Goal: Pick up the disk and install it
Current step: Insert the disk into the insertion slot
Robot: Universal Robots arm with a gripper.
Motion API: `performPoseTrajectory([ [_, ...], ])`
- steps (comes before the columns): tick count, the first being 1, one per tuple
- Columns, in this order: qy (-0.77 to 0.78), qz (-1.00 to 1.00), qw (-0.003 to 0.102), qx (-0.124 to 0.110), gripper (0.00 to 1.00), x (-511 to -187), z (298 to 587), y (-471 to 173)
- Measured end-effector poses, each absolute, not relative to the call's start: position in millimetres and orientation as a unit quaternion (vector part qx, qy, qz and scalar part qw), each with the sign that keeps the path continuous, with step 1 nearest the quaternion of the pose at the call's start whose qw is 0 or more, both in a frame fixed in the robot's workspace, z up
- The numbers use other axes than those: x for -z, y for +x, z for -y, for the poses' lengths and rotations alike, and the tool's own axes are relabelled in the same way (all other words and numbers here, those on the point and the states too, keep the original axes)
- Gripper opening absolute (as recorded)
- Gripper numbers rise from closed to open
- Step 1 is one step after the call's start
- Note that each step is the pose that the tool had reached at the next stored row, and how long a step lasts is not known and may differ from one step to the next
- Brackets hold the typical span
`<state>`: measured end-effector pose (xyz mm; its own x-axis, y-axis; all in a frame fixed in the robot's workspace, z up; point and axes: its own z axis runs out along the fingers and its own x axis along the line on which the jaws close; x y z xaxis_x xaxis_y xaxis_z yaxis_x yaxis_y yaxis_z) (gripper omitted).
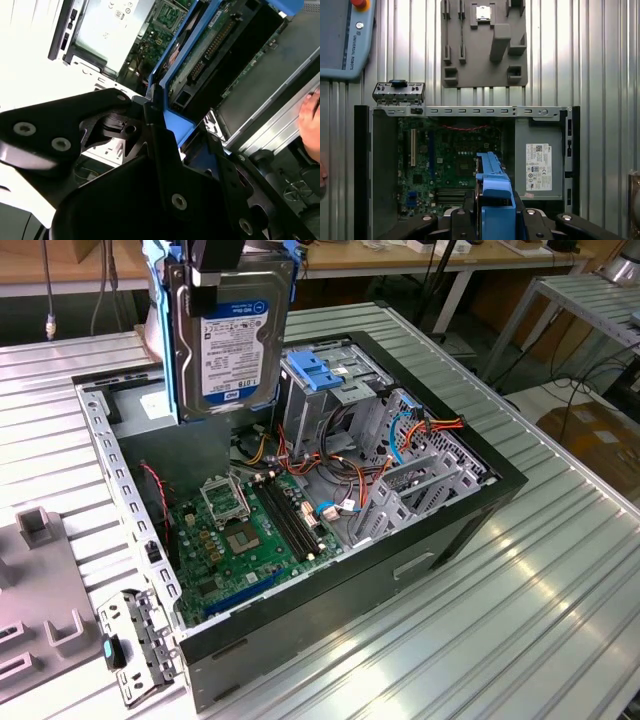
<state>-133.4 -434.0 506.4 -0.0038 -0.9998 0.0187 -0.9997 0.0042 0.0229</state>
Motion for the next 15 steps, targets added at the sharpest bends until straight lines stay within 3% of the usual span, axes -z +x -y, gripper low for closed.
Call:
performPoseTrajectory([
  [15,0.706,0.708,0.015,0.002,0.37,-506,452,-121],
])
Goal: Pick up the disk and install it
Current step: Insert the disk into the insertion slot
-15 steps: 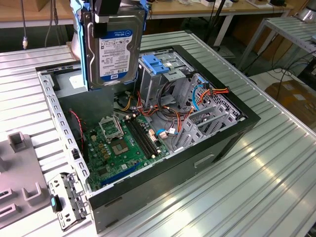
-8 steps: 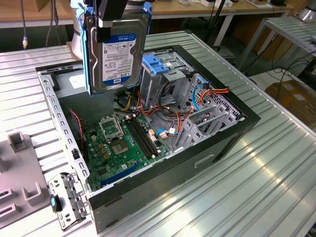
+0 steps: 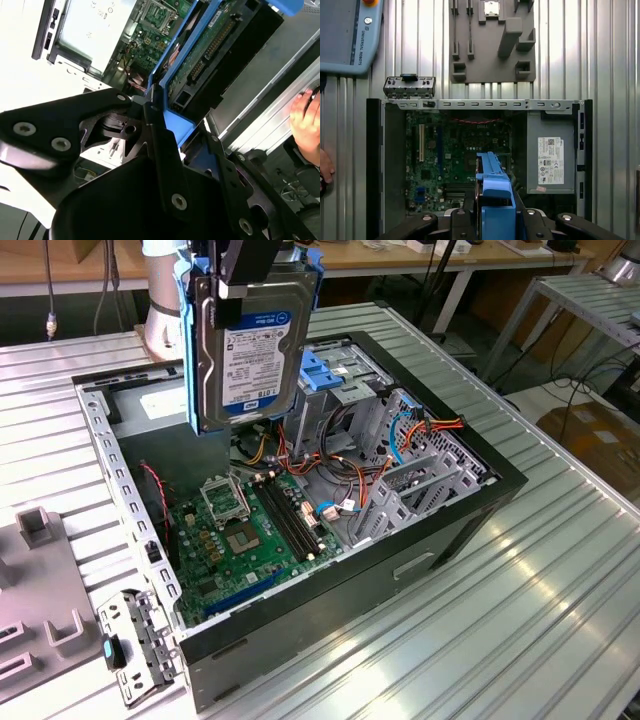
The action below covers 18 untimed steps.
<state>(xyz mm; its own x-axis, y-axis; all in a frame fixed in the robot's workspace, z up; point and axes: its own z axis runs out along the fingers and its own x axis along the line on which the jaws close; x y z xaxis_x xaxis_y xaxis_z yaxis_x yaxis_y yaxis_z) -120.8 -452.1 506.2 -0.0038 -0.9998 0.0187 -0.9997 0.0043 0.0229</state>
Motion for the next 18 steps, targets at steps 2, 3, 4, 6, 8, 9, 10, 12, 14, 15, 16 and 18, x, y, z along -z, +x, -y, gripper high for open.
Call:
performPoseTrajectory([
  [2,0.706,0.708,0.015,0.002,0.37,-506,452,-118],
  [3,0.706,0.708,0.015,0.002,0.37,-506,453,-115],
  [4,0.706,0.708,0.015,0.001,0.37,-506,453,-114],
  [6,0.706,0.708,0.015,0.001,0.37,-506,454,-110],
  [8,0.706,0.708,0.015,0.002,0.37,-506,455,-110],
  [9,0.706,0.708,0.015,0.001,0.37,-506,457,-109],
  [10,0.706,0.708,0.015,0.002,0.37,-506,459,-109],
  [12,0.706,0.708,0.015,0.002,0.37,-506,464,-109],
  [14,0.706,0.708,0.015,0.001,0.37,-506,466,-109],
  [15,0.706,0.708,0.015,0.002,0.37,-506,467,-109],
  [16,0.706,0.708,0.015,0.002,0.37,-506,469,-108],
  [18,0.706,0.708,0.015,0.001,0.37,-506,471,-108],
])
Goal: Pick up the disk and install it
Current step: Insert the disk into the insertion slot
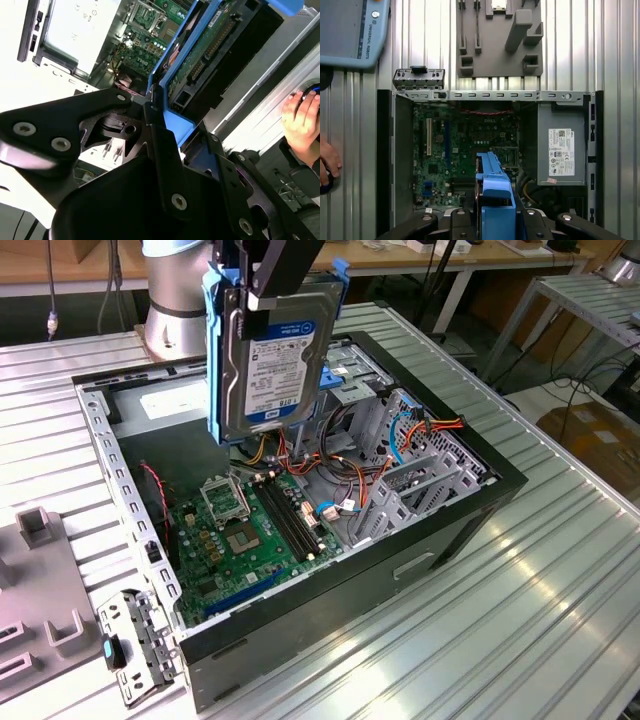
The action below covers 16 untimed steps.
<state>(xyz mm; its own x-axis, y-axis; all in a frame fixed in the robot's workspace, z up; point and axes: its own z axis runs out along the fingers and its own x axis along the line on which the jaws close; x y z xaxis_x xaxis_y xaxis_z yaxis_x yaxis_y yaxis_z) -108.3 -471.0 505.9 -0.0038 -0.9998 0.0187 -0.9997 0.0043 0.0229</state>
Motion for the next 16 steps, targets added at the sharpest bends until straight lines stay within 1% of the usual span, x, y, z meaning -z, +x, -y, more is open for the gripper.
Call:
performPoseTrajectory([
  [16,0.706,0.708,0.015,0.001,0.37,-506,476,-90],
])
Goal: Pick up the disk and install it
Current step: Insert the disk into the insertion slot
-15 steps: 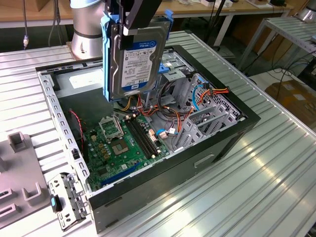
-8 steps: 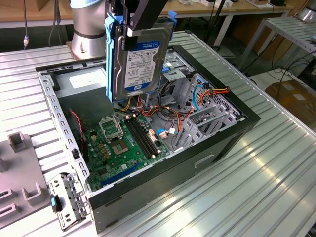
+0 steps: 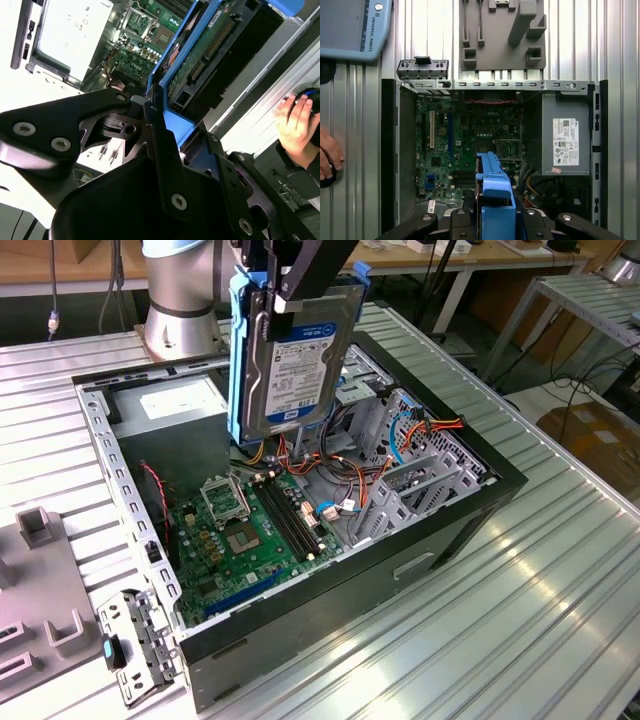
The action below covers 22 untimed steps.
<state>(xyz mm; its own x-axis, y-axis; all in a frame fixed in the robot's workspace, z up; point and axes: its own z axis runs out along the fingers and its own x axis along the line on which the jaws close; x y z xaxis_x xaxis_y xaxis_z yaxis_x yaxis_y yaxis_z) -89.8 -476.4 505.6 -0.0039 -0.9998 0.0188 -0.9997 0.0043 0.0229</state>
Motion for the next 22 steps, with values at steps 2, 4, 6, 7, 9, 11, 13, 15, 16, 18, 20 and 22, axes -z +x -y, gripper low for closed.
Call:
performPoseTrajectory([
  [2,0.706,0.708,0.015,0.001,0.37,-506,477,-88],
  [4,0.706,0.709,0.015,0.001,0.37,-506,477,-87],
  [6,0.706,0.708,0.015,0.002,0.37,-506,477,-87],
  [7,0.706,0.708,0.015,0.002,0.37,-506,477,-87],
  [9,0.706,0.708,0.015,0.001,0.37,-506,477,-87],
  [11,0.706,0.708,0.015,0.001,0.37,-506,477,-87],
  [13,0.706,0.708,0.015,0.001,0.37,-506,477,-87],
  [15,0.706,0.708,0.015,0.001,0.37,-506,477,-87],
  [16,0.706,0.708,0.015,0.001,0.37,-506,477,-87],
  [18,0.706,0.708,0.015,0.001,0.37,-506,479,-87],
  [20,0.706,0.708,0.015,0.001,0.37,-505,483,-87],
  [22,0.706,0.708,0.015,0.002,0.37,-505,490,-87],
])
